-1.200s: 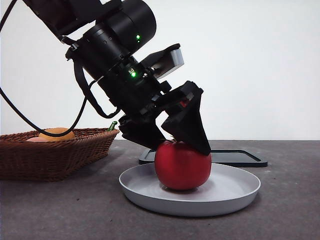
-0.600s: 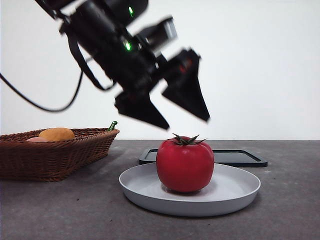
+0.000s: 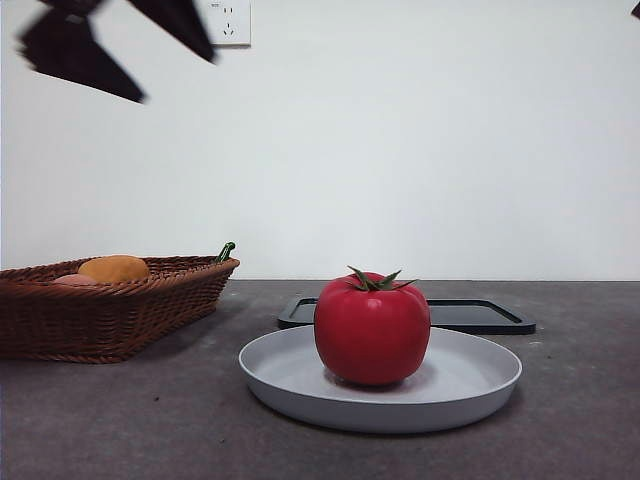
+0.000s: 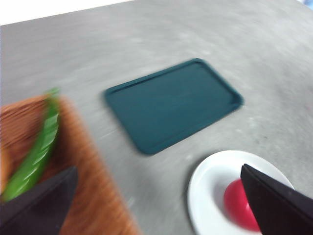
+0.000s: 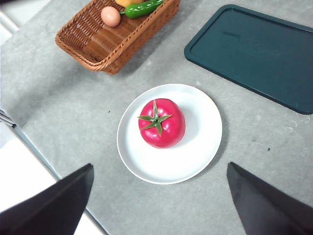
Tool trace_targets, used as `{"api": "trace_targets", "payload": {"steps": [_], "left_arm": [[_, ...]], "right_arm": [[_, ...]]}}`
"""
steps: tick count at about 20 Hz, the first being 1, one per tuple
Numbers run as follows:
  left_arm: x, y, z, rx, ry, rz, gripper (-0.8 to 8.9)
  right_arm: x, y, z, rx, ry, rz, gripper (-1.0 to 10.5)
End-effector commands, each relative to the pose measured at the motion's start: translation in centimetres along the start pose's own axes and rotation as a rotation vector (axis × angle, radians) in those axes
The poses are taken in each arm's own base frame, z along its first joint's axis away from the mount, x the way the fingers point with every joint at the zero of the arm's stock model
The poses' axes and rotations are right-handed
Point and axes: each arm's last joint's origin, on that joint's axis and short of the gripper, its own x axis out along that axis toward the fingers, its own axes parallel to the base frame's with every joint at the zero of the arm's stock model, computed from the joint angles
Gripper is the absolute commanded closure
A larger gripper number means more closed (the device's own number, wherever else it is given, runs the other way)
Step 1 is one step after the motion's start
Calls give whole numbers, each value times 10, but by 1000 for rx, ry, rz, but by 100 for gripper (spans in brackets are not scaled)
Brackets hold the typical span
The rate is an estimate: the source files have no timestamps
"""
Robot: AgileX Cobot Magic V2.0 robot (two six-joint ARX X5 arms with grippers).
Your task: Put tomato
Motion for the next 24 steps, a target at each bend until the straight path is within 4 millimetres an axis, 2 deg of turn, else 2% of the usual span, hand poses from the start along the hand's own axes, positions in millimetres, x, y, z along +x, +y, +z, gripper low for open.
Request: {"api": "trace_targets", "payload": {"steps": [1,4,8,11,18,20,24], "left_arm": [[-24,9,0,-24,7,-17,283],[-49,12,-15,-93,99,-56,283],[-68,-9,-29,-135,190,-287,283],[-76,-21,-34,-116,225,-335,283],[-80,-25,-38,-98,253,-350,283],[-80,-25,-38,-95,249,-350,283],[-80,-25,-37,-93,246,-350,283]], "right_arm": [[2,-1,7,-15,-12,1,514],[10,-5,12,-12,-7,1,514],[23,-13,16,11,35,4,514],[31,-17,17,26,63,8,514],[49,-9,20,-13,112,72,514],[58,-7,23,-35,122,97,514],[90,-3,30,-82,145,132,514]]}}
